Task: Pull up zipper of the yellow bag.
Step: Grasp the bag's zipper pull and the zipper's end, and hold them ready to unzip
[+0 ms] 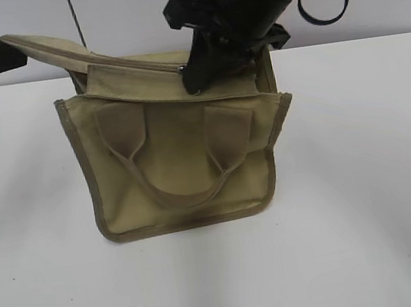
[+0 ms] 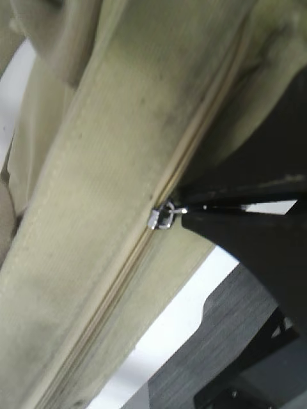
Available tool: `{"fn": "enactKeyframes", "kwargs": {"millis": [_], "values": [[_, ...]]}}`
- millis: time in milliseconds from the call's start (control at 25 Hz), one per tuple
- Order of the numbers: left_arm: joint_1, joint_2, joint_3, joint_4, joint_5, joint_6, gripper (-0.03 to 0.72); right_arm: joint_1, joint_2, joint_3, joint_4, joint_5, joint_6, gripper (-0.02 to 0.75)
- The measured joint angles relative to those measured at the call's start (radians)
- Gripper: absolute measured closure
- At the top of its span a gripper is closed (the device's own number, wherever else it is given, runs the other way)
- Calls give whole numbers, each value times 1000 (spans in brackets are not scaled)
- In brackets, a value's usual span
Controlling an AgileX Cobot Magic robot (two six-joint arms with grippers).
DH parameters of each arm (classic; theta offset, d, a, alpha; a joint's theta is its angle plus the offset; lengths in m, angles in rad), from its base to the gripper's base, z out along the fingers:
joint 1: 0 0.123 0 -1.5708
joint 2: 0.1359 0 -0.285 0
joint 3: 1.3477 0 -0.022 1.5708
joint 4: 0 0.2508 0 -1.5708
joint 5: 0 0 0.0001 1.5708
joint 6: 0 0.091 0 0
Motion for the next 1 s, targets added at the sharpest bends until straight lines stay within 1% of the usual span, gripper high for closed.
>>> {"fn": "enactKeyframes", "kwargs": {"millis": [160, 280, 560, 680, 720, 760, 800, 840, 960, 1000], "values": [[2, 0, 7, 0, -13, -1, 681, -17, 0, -101, -172, 133, -1, 748], [2, 0, 7, -1, -24, -3, 681, -31, 0, -164, -263, 168, -2, 748], [2, 0, 7, -1, -40, -18, 681, -57, 0, -175, -315, 184, -2, 746], [2, 0, 7, -1, -41, -39, 681, -57, 0, -175, -316, 186, -4, 721], [2, 0, 7, -1, -41, -47, 679, -58, 0, -175, -320, 188, -4, 699], [3, 0, 7, -1, -40, -57, 669, -59, 0, -176, -326, 188, -4, 656], [4, 0, 8, -2, -38, -67, 640, -63, 0, -176, -326, 188, -4, 591], [5, 0, 13, -3, -38, -78, 598, -64, 0, -176, -324, 188, -4, 505], [5, 0, 37, -4, -39, -135, 363, -64, 0, -176, -311, 188, -12, 244], [5, 0, 51, -5, -40, -166, 281, -64, -1, -176, -310, 188, -15, 190]]}}
